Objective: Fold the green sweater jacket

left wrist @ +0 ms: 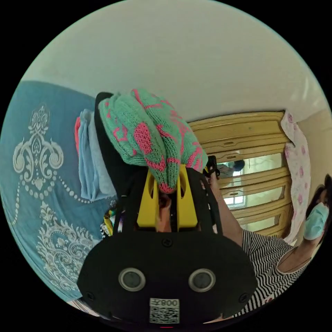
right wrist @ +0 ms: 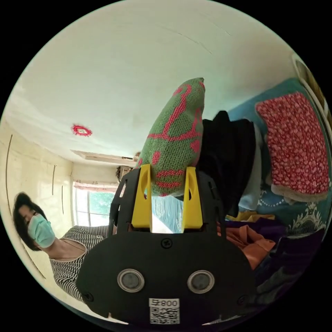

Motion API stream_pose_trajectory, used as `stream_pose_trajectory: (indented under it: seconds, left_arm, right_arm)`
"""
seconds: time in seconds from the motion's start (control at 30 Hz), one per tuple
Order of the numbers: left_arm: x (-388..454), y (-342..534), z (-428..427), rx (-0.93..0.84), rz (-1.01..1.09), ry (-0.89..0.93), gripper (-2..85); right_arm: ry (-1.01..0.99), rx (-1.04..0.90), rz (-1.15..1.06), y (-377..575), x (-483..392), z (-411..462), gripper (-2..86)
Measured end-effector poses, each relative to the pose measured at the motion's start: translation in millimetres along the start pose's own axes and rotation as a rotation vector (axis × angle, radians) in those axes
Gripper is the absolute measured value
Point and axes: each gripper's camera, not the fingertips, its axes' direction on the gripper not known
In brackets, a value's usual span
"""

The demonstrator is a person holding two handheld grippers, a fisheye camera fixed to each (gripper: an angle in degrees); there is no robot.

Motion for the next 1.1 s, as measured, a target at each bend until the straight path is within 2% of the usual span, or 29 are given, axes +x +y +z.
stream_pose_trajectory:
  seconds: [0.03,0.1,0.13,0.17,0.2,0.4,0.53,0.67,0.73,0.8,0.9,1.0,1.1]
  left_arm:
    - [-19,-3,26,-0.075,-0.092,-0.035,9.7]
    - [-31,-6,44,-0.068,-0.126,0.048,10.1]
    - [-28,-12,48,-0.051,-0.122,0.101,10.4]
    - [-19,-20,52,-0.057,-0.091,0.095,10.6]
    - [-13,-24,53,-0.068,-0.076,0.076,10.7]
    - [48,-53,50,-0.097,0.047,-0.087,8.4]
    - [98,-67,45,-0.027,0.144,-0.147,6.1]
    - [150,-110,73,-0.015,0.313,-0.132,3.0]
    - [166,-132,97,-0.035,0.379,-0.165,1.8]
    - [168,-150,127,-0.081,0.397,-0.215,1.0]
    - [143,-160,193,-0.297,0.363,-0.430,0.4]
    - [128,-158,206,-0.258,0.301,-0.388,0.2]
    - [140,-158,208,-0.244,0.334,-0.430,0.2]
  right_arm:
    - [0.038,-0.028,0.075,-5,32,5,13.8]
    - [0.097,-0.075,0.203,-8,77,13,13.9]
    - [0.027,-0.059,0.243,-7,98,10,13.9]
    - [-0.082,-0.015,0.246,-7,109,1,13.8]
    - [-0.108,-0.003,0.240,-8,110,-3,13.8]
    - [0.004,-0.067,0.138,-48,74,-21,13.3]
    - [0.112,0.009,0.078,-59,39,-48,8.7]
    - [0.103,0.183,-0.074,-57,-15,-74,5.7]
    - [0.132,0.148,-0.156,-65,-40,-61,4.0]
    - [0.184,0.077,-0.208,-75,-55,-37,2.4]
    - [0.258,-0.030,-0.230,-87,-53,3,0.9]
    - [0.265,-0.058,-0.198,-95,-45,14,0.5]
    - [0.241,-0.023,-0.206,-99,-51,8,0.5]
